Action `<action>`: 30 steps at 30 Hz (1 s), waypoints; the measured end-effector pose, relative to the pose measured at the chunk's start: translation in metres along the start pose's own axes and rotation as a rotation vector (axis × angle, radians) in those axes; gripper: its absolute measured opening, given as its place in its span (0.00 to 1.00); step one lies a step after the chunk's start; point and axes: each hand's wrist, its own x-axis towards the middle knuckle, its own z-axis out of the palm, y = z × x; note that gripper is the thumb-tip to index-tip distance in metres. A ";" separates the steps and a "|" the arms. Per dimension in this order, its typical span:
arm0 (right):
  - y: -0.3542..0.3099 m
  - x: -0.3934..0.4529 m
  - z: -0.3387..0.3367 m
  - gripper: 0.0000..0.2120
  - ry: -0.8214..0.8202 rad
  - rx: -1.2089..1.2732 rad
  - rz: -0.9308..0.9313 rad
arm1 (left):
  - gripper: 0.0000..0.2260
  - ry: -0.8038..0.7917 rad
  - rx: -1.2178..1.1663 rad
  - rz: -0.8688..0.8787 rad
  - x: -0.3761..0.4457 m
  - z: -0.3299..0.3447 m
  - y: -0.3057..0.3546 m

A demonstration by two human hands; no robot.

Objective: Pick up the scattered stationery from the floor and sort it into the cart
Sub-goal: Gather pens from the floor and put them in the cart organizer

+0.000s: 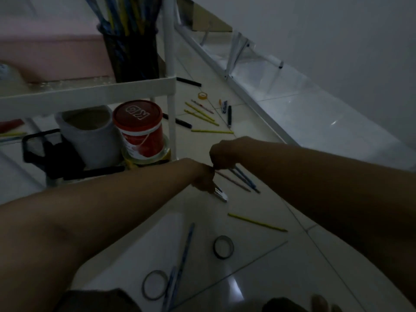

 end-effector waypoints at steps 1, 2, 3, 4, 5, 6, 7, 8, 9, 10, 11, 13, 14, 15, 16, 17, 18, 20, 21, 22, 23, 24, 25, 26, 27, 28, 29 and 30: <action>0.011 0.002 0.003 0.16 0.005 0.047 0.021 | 0.19 0.031 0.057 0.029 0.005 0.000 0.003; 0.022 0.004 0.007 0.14 0.009 0.113 0.043 | 0.21 0.060 0.100 0.045 0.010 0.002 0.004; 0.032 0.007 0.012 0.12 0.017 0.191 0.068 | 0.23 0.088 0.133 0.056 0.015 0.005 0.004; 0.041 0.012 0.020 0.14 0.032 0.273 0.095 | 0.25 0.121 0.163 0.066 0.019 0.008 0.003; 0.047 0.016 0.029 0.16 0.054 0.344 0.127 | 0.26 0.146 0.183 0.070 0.022 0.011 0.003; 0.051 0.020 0.042 0.18 0.095 0.394 0.162 | 0.28 0.164 0.192 0.071 0.026 0.014 0.003; 0.054 0.024 0.059 0.20 0.166 0.438 0.208 | 0.29 0.177 0.194 0.070 0.029 0.017 0.004; 0.056 0.028 0.079 0.22 0.253 0.491 0.273 | 0.30 0.184 0.194 0.070 0.034 0.019 0.006; 0.059 0.031 0.102 0.24 0.341 0.535 0.354 | 0.31 0.190 0.195 0.075 0.036 0.021 0.008; 0.062 0.032 0.125 0.27 0.408 0.557 0.432 | 0.32 0.189 0.201 0.081 0.039 0.023 0.010; 0.065 0.033 0.147 0.29 0.430 0.556 0.502 | 0.33 0.176 0.206 0.080 0.042 0.025 0.011; 0.072 0.034 0.181 0.29 0.390 0.550 0.611 | 0.34 0.125 0.217 0.057 0.048 0.030 0.009; 0.075 0.035 0.191 0.27 0.379 0.564 0.652 | 0.34 0.105 0.223 0.048 0.050 0.032 0.009; 0.076 0.037 0.198 0.26 0.387 0.584 0.677 | 0.35 0.095 0.232 0.046 0.052 0.034 0.008; 0.077 0.039 0.200 0.26 0.411 0.604 0.683 | 0.36 0.096 0.237 0.051 0.053 0.035 0.008; 0.077 0.040 0.201 0.26 0.443 0.621 0.682 | 0.36 0.103 0.236 0.056 0.052 0.035 0.007; 0.076 0.042 0.200 0.27 0.473 0.645 0.690 | 0.37 0.111 0.228 0.057 0.052 0.035 0.007; 0.069 0.043 0.192 0.29 0.559 0.765 0.749 | 0.38 0.147 0.201 0.036 0.049 0.033 0.007; 0.065 0.045 0.188 0.30 0.636 0.828 0.775 | 0.39 0.182 0.186 0.023 0.047 0.032 0.007; 0.060 0.046 0.184 0.30 0.727 0.860 0.771 | 0.39 0.221 0.173 0.014 0.045 0.031 0.006; 0.053 0.047 0.179 0.29 0.805 0.871 0.728 | 0.39 0.254 0.161 0.014 0.042 0.028 0.006; 0.046 0.049 0.176 0.27 0.867 0.878 0.648 | 0.39 0.278 0.148 0.024 0.040 0.024 0.004; 0.038 0.049 0.172 0.25 0.915 0.897 0.557 | 0.39 0.295 0.131 0.039 0.037 0.020 0.003; 0.031 0.048 0.168 0.23 0.947 0.931 0.480 | 0.39 0.305 0.104 0.050 0.033 0.016 0.001; 0.023 0.047 0.163 0.21 0.967 0.962 0.423 | 0.39 0.310 0.069 0.054 0.029 0.013 -0.002; 0.016 0.047 0.159 0.18 0.980 0.993 0.381 | 0.38 0.309 0.031 0.048 0.025 0.010 -0.005; 0.010 0.046 0.155 0.16 0.988 1.022 0.341 | 0.37 0.302 -0.005 0.035 0.021 0.008 -0.009; 0.004 0.046 0.151 0.14 0.992 1.061 0.303 | 0.36 0.286 -0.038 0.012 0.017 0.006 -0.013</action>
